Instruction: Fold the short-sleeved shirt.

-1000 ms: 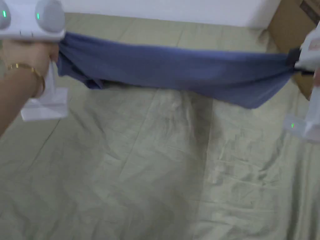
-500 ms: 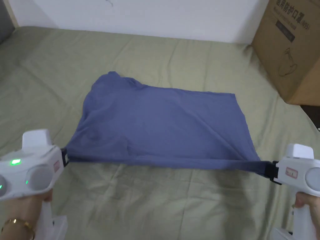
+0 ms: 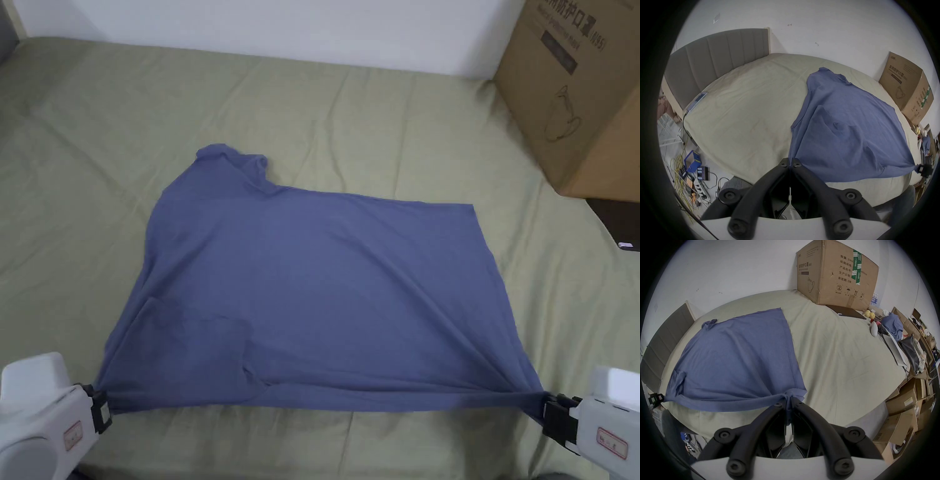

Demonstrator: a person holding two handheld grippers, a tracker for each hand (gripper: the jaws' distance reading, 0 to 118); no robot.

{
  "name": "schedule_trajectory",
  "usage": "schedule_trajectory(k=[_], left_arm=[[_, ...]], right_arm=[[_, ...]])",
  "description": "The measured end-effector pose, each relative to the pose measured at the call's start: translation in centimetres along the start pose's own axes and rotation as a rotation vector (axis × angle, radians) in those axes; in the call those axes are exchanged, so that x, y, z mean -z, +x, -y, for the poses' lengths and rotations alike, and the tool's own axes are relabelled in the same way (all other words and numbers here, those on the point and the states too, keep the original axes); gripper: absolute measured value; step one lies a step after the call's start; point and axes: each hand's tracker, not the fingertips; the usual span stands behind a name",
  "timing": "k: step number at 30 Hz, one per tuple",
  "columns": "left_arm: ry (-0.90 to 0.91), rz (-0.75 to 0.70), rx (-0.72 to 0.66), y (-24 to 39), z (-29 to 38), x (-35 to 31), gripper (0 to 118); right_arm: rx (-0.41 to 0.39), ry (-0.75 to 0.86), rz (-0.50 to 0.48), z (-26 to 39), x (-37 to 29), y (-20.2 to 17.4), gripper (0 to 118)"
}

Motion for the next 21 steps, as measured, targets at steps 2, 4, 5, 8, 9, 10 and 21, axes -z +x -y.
schedule_trajectory(k=[2,4,5,8,9,10,21], left_arm=[[-0.014,0.006,-0.020,-0.3,-0.3,-0.2,27],[-0.007,-0.016,-0.027,-0.9,-0.6,-1.0,90],[0.019,-0.016,-0.043,-1.4,-0.9,-1.4,108],[0.157,0.025,-0.069,-2.2,-2.3,-3.6,118],[0.196,0.033,-0.074,-2.3,-2.9,-4.3,118],[0.237,0.035,-0.075,-2.0,-3.5,-4.8,118],[0.705,0.071,0.210,4.4,-5.1,-10.4,106]], right_arm=[[0.005,0.016,-0.007,-0.1,0.3,0.7,17],[0.003,0.021,0.000,-0.7,-0.2,0.9,79],[0.000,0.026,0.001,-1.1,-0.9,0.8,98],[-0.048,0.121,-0.009,-2.8,-3.2,0.5,103],[-0.070,0.158,-0.007,-3.3,-4.1,0.1,103],[-0.085,0.201,-0.003,-3.9,-5.0,-0.3,103],[-0.131,0.699,-0.048,-5.5,-12.7,-6.5,102]])
